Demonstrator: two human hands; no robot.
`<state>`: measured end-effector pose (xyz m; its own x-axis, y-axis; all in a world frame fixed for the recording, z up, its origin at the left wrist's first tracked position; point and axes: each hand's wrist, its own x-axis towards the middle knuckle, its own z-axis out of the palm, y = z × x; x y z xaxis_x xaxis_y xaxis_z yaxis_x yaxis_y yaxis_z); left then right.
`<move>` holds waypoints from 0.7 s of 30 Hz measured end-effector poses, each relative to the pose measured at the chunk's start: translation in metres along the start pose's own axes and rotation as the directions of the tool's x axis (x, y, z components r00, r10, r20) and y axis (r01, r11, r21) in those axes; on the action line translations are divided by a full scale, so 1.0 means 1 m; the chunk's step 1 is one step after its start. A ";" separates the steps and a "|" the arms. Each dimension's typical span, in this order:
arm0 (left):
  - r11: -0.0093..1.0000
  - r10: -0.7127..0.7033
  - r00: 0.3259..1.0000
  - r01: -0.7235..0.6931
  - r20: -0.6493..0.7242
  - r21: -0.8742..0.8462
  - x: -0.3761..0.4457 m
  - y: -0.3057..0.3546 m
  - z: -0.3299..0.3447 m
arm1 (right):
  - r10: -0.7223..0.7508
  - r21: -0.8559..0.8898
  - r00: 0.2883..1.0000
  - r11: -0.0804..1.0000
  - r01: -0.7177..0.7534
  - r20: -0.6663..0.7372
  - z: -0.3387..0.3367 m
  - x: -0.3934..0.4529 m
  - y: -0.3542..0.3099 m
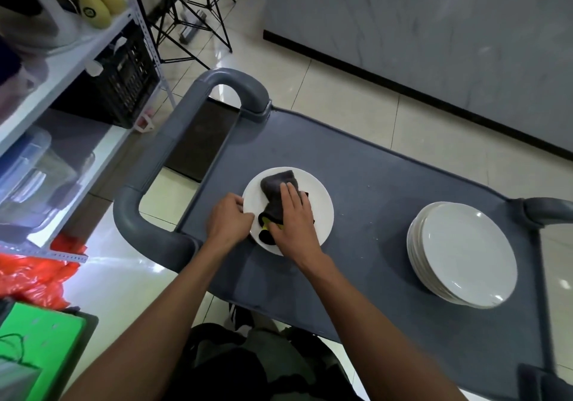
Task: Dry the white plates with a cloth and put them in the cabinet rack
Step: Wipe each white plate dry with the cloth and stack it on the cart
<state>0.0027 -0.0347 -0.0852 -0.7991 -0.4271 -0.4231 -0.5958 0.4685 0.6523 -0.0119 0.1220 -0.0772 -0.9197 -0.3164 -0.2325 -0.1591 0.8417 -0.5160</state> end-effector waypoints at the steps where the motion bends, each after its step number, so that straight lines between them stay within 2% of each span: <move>1: 1.000 -0.005 1.000 0.006 0.015 -0.015 0.000 0.000 -0.001 | 0.001 0.018 1.000 1.000 0.000 -0.008 -0.001 0.001 0.001; 10: 0.983 0.021 0.999 -0.013 0.041 -0.183 -0.002 0.004 -0.002 | -0.022 0.168 0.993 0.985 0.042 -0.115 -0.009 -0.005 -0.001; 12: 0.948 -0.016 0.995 0.045 0.095 -0.315 -0.005 0.008 -0.001 | -0.016 0.187 0.991 0.982 0.041 -0.133 -0.010 -0.007 -0.002; 15: 0.833 -0.056 0.975 0.165 0.215 -0.528 -0.010 0.018 -0.004 | -0.025 0.197 0.990 0.979 0.053 -0.141 -0.015 -0.010 -0.001; 21: 0.757 0.058 0.907 0.232 0.417 -0.611 -0.015 0.023 -0.014 | -0.116 0.172 0.985 0.976 0.137 -0.124 -0.023 -0.022 0.000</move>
<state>0.0020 -0.0289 -0.0555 -0.7931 -0.0381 -0.6079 -0.5872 -0.2174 0.7797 0.0004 0.1393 -0.0529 -0.9324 -0.3552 -0.0666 -0.2193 0.7026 -0.6770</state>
